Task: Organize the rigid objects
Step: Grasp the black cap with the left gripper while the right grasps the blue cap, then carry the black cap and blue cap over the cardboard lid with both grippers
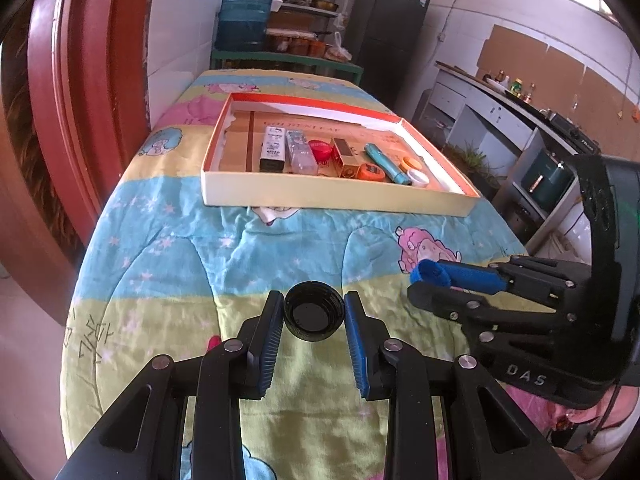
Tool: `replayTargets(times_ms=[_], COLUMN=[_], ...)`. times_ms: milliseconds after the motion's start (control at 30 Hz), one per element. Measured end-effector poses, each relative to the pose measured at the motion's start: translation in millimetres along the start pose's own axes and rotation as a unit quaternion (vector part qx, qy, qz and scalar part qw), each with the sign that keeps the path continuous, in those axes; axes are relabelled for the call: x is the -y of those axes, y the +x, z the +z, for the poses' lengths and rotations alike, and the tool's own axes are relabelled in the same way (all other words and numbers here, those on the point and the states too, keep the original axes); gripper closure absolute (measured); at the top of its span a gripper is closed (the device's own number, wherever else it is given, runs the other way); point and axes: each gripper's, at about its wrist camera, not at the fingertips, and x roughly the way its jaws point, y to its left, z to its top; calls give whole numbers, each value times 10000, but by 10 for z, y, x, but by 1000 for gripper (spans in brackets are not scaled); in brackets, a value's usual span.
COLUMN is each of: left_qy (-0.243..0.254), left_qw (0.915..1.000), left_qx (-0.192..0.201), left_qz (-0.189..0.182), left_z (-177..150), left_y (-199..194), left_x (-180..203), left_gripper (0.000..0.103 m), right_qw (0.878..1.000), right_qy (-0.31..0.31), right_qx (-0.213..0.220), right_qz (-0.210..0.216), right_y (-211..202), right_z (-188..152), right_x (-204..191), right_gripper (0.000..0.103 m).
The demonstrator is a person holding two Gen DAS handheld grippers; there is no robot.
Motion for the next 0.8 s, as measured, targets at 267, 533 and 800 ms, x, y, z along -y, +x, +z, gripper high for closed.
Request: replayTargets(times_ms=[267,533,800], left_qy=[108,177,306], left_qw=[9999,9997,9993], left_qx=[80,174,215], left_qz=[-41,-88,-92], left_z=[226,543,843], left_y=[60,146,285], left_x=[75,166,268], left_gripper=[72,72,72], right_qw=[9998,9990,9981], right_qy=[151,307,416], right_qx=[134,293,405], right_qz=[-47,-123,-187], right_y=[-61,-118,-131], right_z=[133,294,446], right_x=[148,351,542], right_gripper=[73,73,73])
